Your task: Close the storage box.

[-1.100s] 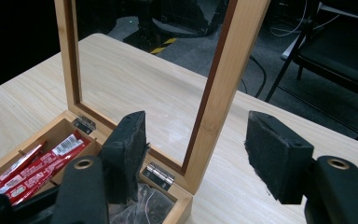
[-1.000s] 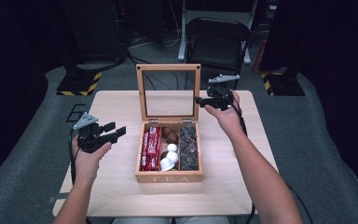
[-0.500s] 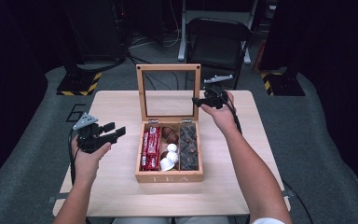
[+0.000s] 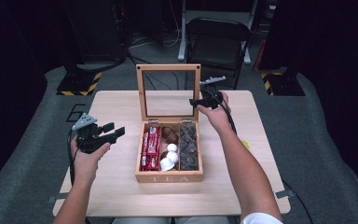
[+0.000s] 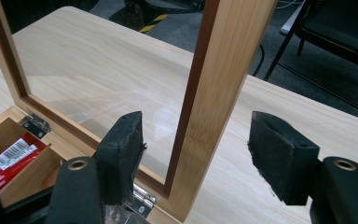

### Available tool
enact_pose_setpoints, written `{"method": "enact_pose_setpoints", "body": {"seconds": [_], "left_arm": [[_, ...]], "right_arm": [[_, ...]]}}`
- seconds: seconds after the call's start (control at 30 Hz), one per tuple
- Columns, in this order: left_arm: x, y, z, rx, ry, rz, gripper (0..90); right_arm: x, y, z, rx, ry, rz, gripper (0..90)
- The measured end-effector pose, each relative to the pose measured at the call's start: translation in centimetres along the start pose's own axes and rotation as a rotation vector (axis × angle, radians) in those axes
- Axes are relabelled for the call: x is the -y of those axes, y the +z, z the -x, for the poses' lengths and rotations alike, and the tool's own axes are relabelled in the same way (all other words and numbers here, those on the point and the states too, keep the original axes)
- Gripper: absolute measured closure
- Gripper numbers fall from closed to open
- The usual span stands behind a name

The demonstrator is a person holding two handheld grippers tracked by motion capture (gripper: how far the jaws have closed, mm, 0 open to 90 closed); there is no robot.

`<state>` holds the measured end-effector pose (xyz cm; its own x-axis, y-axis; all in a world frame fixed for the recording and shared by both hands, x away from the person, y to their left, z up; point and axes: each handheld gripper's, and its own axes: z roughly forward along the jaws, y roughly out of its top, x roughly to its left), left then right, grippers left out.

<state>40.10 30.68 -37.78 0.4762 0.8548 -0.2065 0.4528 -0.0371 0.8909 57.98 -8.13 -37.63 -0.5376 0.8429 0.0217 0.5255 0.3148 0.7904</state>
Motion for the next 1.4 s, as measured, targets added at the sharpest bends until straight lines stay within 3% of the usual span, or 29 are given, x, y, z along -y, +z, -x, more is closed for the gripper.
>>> {"method": "enact_pose_setpoints", "body": {"seconds": [0.33, 0.47, 1.0, 1.4], "left_arm": [[0.1, 0.1, 0.1, 0.001, -0.003, -0.002, 44.2], [0.1, 0.1, 0.1, 0.001, -0.005, -0.001, 44.2], [0.1, 0.1, 0.0, 0.001, -0.007, -0.001, 44.2], [0.1, 0.1, 0.0, 0.000, -0.010, 0.001, 44.2]], "right_arm": [[0.1, 1.0, 0.5, -0.019, 0.023, 0.011, 35.0], [0.2, 1.3, 0.6, -0.034, 0.056, 0.010, 35.2], [0.0, 1.6, 0.1, -0.077, 0.032, 0.023, 35.3], [-0.1, 1.5, 0.1, -0.082, 0.053, 0.025, 37.5]]}}
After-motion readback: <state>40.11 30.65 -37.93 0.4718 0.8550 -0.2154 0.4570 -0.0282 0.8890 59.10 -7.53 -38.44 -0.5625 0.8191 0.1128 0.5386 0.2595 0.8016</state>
